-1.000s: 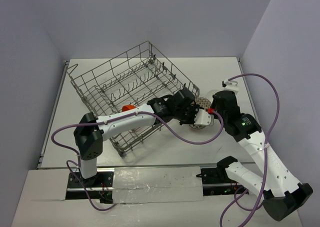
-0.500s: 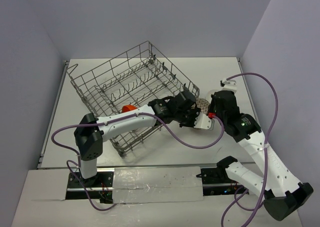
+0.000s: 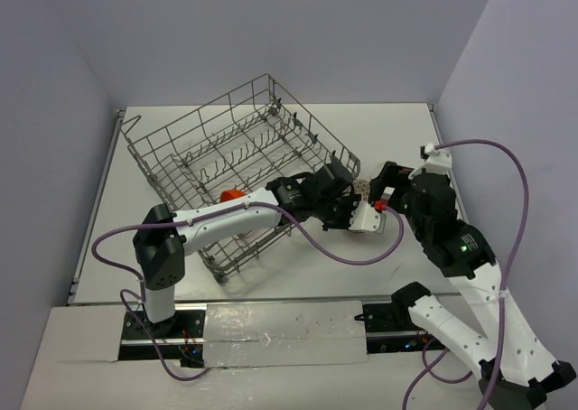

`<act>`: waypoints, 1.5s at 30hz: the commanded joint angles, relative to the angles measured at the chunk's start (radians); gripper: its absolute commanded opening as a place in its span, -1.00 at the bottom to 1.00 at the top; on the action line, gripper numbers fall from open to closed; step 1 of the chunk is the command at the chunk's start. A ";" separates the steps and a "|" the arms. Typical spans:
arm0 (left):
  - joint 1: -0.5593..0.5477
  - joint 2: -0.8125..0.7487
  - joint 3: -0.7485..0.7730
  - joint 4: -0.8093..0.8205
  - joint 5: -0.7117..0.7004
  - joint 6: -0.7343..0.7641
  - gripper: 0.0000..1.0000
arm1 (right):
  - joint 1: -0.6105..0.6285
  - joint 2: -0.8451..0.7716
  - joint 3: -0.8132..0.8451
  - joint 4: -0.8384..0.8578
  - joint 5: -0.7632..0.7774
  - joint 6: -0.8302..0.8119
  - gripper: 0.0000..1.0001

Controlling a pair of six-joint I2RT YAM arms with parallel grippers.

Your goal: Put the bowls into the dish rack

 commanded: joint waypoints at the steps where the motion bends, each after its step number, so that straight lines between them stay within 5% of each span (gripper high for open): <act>1: 0.002 -0.113 0.030 0.097 0.036 -0.056 -0.99 | -0.001 -0.037 0.093 0.038 0.019 -0.011 0.96; 6: 0.048 -0.229 -0.056 0.299 0.047 -0.224 -1.00 | -0.001 -0.078 0.131 0.061 0.025 -0.010 1.00; 14: 0.297 -0.510 -0.397 0.827 0.101 -0.917 -0.99 | -0.001 -0.149 0.061 0.177 -0.007 -0.003 1.00; 18: 0.390 -0.631 -0.632 1.104 -0.004 -1.239 -1.00 | -0.001 -0.130 0.039 0.192 -0.029 0.001 1.00; 24: 0.504 -0.738 -0.886 1.261 -0.175 -1.554 -1.00 | -0.001 -0.110 0.001 0.226 -0.076 0.007 0.99; 35: 0.545 -0.746 -1.021 1.247 -0.382 -1.763 -0.99 | -0.001 -0.114 -0.027 0.237 -0.076 -0.006 0.98; 45: 0.545 -0.691 -1.017 1.194 -0.404 -1.835 -1.00 | -0.001 -0.121 -0.043 0.251 -0.055 -0.029 0.98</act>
